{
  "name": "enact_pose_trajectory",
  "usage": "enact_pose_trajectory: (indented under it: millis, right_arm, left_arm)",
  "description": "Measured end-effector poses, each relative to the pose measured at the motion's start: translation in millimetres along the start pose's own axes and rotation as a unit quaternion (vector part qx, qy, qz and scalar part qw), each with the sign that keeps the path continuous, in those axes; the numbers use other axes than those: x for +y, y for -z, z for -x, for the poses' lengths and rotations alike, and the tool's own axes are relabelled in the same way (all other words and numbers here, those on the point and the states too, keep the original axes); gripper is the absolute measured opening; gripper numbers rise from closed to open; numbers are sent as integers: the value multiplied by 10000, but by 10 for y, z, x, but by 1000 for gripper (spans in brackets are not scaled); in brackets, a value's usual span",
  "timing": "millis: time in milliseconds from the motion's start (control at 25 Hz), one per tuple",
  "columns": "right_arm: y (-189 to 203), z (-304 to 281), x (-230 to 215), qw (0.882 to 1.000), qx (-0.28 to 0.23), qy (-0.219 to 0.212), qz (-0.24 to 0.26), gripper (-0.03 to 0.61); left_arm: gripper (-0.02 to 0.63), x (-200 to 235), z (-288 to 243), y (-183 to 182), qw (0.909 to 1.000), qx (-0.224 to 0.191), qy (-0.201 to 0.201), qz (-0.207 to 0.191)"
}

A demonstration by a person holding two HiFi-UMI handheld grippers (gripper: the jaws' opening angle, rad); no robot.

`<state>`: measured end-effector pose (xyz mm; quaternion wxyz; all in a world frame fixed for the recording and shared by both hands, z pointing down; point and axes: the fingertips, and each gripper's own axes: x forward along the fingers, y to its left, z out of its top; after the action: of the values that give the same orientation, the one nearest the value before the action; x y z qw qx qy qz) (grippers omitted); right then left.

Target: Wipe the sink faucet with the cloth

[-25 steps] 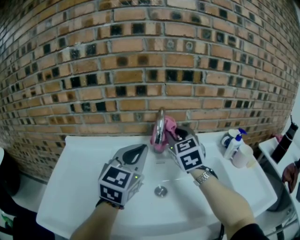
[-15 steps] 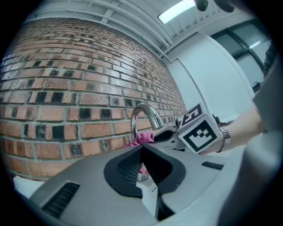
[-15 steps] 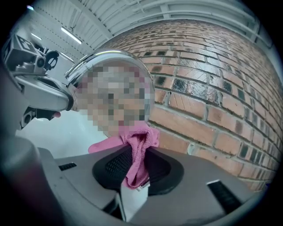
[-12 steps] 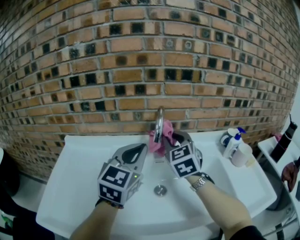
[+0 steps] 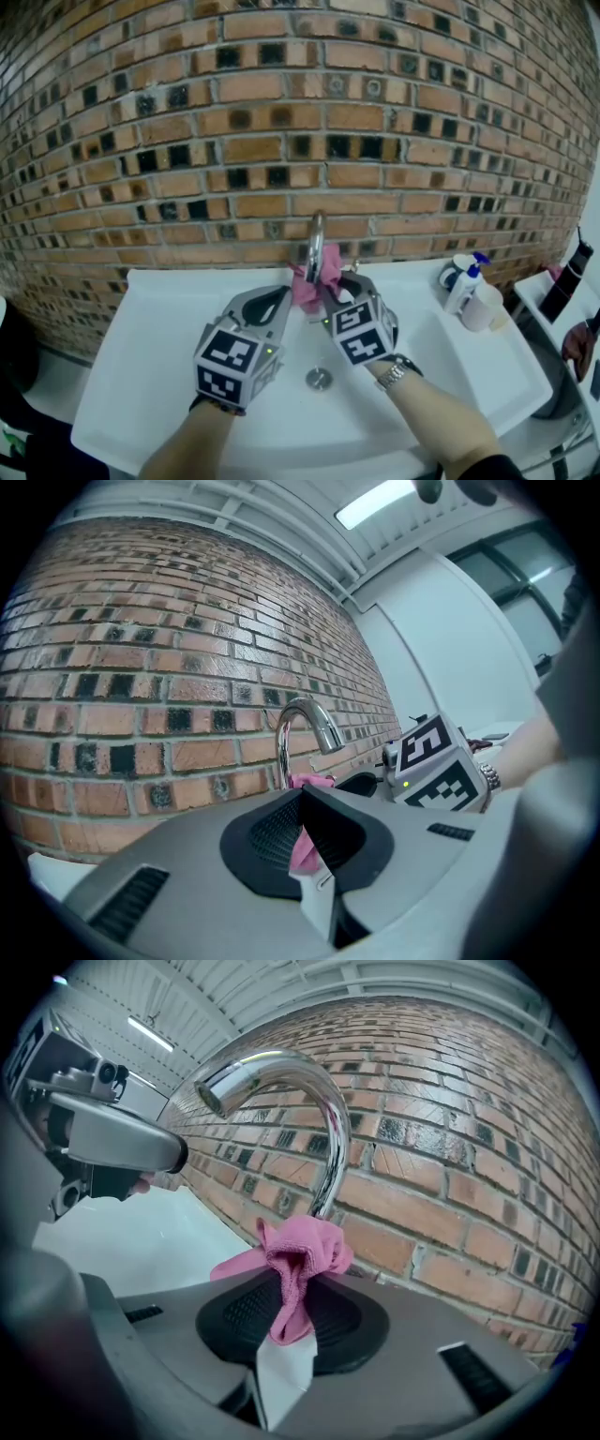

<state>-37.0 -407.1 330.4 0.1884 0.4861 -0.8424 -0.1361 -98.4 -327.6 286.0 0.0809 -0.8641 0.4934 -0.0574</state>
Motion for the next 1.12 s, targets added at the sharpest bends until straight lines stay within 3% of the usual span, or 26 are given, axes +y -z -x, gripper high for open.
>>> enact_pose_trajectory:
  millis: [1120]
  right_arm:
    - [511,-174,356,9956,698,-612,-84,83]
  left_arm:
    - [0,-13,-13,32,10000,64,30,-14]
